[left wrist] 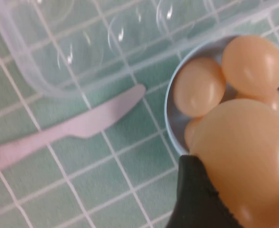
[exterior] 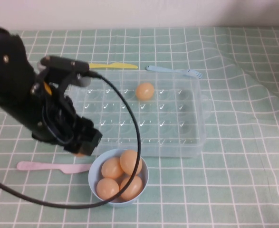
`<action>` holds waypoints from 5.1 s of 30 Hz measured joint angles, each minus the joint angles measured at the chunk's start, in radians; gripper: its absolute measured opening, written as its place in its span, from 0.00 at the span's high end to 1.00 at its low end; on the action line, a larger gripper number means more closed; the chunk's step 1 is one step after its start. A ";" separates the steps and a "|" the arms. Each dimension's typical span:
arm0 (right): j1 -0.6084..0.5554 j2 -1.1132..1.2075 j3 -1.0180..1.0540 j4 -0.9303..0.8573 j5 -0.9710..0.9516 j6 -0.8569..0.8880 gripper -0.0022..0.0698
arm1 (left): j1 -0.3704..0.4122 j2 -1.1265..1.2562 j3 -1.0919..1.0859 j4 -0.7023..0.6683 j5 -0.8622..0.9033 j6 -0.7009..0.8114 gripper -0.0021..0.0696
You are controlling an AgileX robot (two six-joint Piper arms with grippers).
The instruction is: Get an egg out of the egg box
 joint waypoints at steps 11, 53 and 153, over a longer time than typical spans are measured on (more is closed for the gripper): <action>0.000 0.000 0.000 0.000 0.000 0.000 0.99 | -0.070 0.064 0.136 0.003 -0.162 -0.070 0.50; 0.000 0.000 0.000 0.000 0.000 0.000 0.99 | -0.098 -0.169 0.184 0.106 -0.328 -0.037 0.63; 0.000 -0.001 0.000 0.000 0.000 0.000 0.99 | 0.380 -1.452 1.242 -0.034 -0.721 0.221 0.98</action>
